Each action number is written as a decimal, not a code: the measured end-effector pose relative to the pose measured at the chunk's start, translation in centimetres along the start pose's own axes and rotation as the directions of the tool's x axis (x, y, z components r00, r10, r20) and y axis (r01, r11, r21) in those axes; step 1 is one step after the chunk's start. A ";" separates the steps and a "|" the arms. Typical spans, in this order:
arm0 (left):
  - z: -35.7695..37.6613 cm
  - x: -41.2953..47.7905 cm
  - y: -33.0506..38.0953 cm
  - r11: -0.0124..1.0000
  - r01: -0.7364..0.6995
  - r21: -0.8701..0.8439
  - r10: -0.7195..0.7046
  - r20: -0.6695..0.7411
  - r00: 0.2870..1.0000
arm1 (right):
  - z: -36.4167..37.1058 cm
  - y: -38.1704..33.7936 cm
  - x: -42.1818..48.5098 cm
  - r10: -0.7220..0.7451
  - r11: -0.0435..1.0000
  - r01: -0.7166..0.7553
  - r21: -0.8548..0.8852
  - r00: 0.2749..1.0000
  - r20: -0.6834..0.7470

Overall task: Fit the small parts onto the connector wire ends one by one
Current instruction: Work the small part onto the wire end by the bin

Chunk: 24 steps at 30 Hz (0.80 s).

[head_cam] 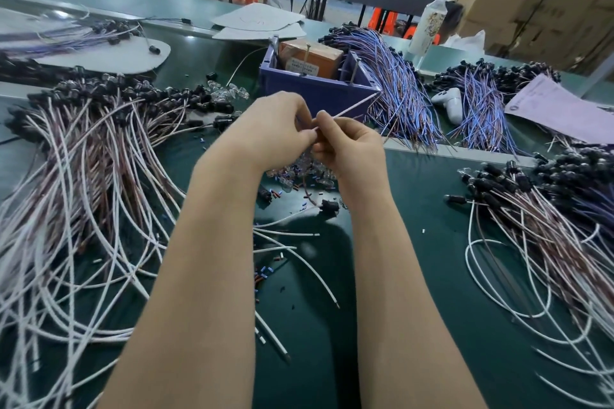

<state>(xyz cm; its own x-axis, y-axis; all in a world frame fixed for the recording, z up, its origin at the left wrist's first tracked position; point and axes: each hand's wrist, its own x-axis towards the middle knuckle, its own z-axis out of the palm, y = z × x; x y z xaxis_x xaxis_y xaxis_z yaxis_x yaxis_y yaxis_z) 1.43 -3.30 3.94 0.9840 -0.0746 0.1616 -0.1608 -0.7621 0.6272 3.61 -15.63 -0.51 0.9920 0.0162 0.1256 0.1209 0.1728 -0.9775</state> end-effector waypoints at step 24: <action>1.1 1.2 -2.1 0.921 0.277 -0.273 -0.358 -0.316 0.879 | -0.9 0.6 0.7 -0.097 0.991 0.067 -0.114 0.957 -0.275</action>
<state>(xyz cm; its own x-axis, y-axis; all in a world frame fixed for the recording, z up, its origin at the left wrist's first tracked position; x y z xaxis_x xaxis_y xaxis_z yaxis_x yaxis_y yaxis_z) 3.07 -2.46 2.00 0.8979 0.4105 0.1587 0.1031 -0.5468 0.8309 4.40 -16.42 -1.15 0.9475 -0.2719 0.1681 0.1910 0.0600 -0.9797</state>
